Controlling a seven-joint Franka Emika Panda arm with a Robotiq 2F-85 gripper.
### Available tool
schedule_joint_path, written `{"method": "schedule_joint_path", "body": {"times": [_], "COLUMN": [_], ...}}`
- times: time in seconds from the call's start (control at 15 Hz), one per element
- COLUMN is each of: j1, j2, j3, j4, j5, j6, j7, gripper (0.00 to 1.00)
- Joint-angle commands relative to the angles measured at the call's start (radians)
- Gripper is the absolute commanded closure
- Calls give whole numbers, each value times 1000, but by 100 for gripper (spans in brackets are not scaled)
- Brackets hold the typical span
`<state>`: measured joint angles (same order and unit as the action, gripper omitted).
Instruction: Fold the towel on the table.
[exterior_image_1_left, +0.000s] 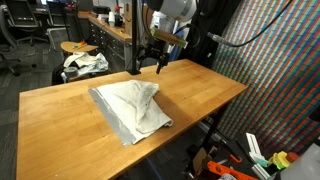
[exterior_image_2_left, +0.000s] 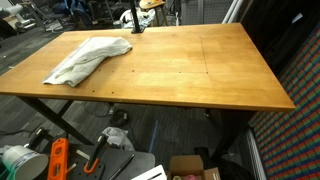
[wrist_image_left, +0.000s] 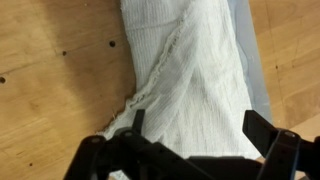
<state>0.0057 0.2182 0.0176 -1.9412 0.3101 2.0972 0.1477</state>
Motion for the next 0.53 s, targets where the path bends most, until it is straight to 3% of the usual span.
{"method": "schedule_joint_path", "body": {"times": [0.0,0.2,0.47], "j1": [-11,-14,-35], "j2": [207,331,446], "j3": [-6,-20,-50], "j4": [249,365,479], "j5": [23,-10,-73], "j6": [-36,-27,-97], "j7": [76,112,89], "gripper": [0,0,0]}}
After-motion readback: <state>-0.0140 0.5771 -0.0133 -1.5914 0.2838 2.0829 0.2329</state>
